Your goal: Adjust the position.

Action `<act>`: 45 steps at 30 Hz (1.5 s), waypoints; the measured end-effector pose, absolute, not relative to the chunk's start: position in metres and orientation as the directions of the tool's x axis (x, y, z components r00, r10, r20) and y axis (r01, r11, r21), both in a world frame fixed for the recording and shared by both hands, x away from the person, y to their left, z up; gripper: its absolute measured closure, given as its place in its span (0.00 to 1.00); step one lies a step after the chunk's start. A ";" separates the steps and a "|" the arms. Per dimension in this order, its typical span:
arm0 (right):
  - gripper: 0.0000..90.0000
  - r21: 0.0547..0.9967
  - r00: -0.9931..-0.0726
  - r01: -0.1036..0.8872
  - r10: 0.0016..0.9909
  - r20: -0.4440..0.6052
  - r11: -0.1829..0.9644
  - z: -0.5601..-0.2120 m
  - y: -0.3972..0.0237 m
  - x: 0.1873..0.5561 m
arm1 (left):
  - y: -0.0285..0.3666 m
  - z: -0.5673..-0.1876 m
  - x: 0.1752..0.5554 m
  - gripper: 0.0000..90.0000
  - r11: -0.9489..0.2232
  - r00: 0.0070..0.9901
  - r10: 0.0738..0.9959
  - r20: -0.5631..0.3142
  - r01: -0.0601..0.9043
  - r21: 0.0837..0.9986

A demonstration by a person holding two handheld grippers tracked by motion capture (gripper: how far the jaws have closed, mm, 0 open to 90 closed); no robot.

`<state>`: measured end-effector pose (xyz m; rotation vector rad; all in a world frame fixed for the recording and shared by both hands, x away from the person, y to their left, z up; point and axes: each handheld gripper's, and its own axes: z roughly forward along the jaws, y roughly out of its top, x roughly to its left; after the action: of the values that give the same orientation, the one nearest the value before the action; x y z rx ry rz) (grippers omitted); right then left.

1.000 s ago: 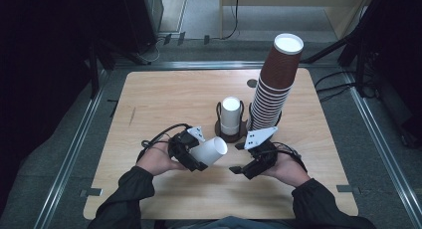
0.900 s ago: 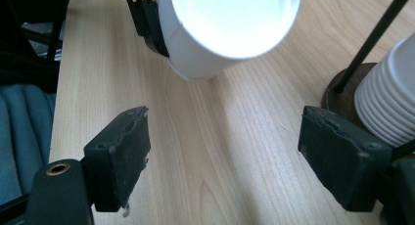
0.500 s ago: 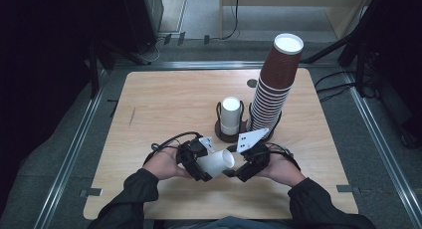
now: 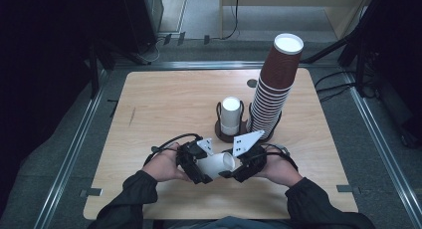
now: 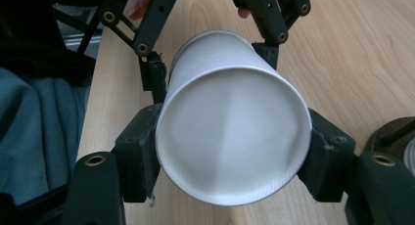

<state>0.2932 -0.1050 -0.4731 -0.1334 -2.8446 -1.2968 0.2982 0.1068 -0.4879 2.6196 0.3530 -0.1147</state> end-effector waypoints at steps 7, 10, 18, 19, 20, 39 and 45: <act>0.38 0.778 -0.995 0.099 0.084 0.060 0.620 -0.470 -0.114 0.295 | 0.114 -0.484 0.298 0.15 -0.810 0.956 0.247 -0.156 0.292 0.509; 0.38 0.799 -0.994 0.098 0.095 0.052 0.593 -0.466 -0.120 0.292 | 0.121 -0.478 0.297 0.15 -0.767 0.954 0.245 -0.172 0.300 0.568; 0.38 0.838 -0.990 0.131 0.111 0.085 0.529 -0.460 -0.131 0.295 | 0.126 -0.473 0.297 0.15 -0.670 0.942 0.264 -0.208 0.334 0.663; 0.38 0.843 -0.990 0.134 0.113 0.087 0.521 -0.459 -0.132 0.295 | 0.125 -0.472 0.297 0.14 -0.658 0.940 0.263 -0.215 0.338 0.673; 0.38 0.856 -0.989 0.138 0.110 0.096 0.498 -0.458 -0.134 0.296 | 0.125 -0.472 0.298 0.14 -0.626 0.936 0.251 -0.247 0.351 0.696; 0.39 0.903 -0.975 0.221 0.070 0.210 0.368 -0.458 -0.141 0.304 | 0.129 -0.467 0.296 0.25 -0.503 0.933 0.205 -0.296 0.360 0.786; 0.39 0.889 -0.976 0.216 0.066 0.207 0.405 -0.459 -0.141 0.303 | 0.127 -0.468 0.297 0.31 -0.536 0.935 0.196 -0.296 0.355 0.766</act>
<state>0.3028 -0.1406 -0.4593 -0.2533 -2.5138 -1.6218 0.2971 0.1273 -0.4681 2.1513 0.3895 -0.2150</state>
